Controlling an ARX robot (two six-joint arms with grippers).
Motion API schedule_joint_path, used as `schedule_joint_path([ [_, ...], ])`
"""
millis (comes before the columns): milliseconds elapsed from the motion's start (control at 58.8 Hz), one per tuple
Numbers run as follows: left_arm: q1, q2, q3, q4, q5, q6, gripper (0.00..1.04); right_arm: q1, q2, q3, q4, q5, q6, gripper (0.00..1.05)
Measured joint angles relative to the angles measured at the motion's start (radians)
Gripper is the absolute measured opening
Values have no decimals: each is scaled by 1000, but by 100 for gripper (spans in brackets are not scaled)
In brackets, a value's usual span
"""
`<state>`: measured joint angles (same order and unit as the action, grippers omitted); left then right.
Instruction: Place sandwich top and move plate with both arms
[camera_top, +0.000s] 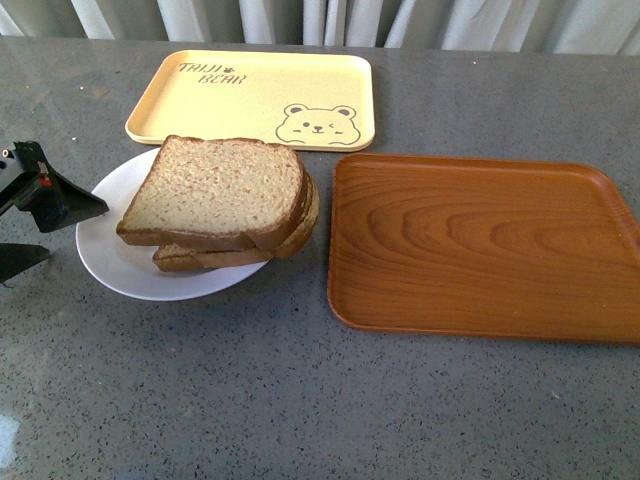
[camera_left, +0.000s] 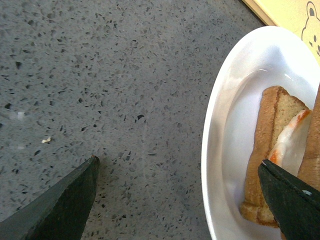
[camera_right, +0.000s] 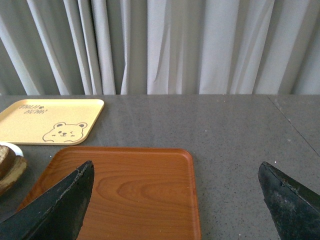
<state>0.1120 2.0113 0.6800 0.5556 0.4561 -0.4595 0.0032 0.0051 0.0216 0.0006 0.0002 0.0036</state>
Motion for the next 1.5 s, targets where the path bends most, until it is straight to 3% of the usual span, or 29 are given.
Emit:
schedule_joint_path([
  [613,-59,12,12,-13,-10,-78,95,0,0,0,0,0,0,96],
  [732,-62,23,14,-16,-10,-83,70,0,0,0,0,0,0,96],
  [1123,-72,45,14,-18,23,-130,11,0,0,0,0,0,0,96],
  [1242,-69,46,15,-10,46,-160,5,0,0,0,0,0,0,96],
  [1498,-67,57,17,4,66,-190,4,0,0,0,0,0,0,96],
])
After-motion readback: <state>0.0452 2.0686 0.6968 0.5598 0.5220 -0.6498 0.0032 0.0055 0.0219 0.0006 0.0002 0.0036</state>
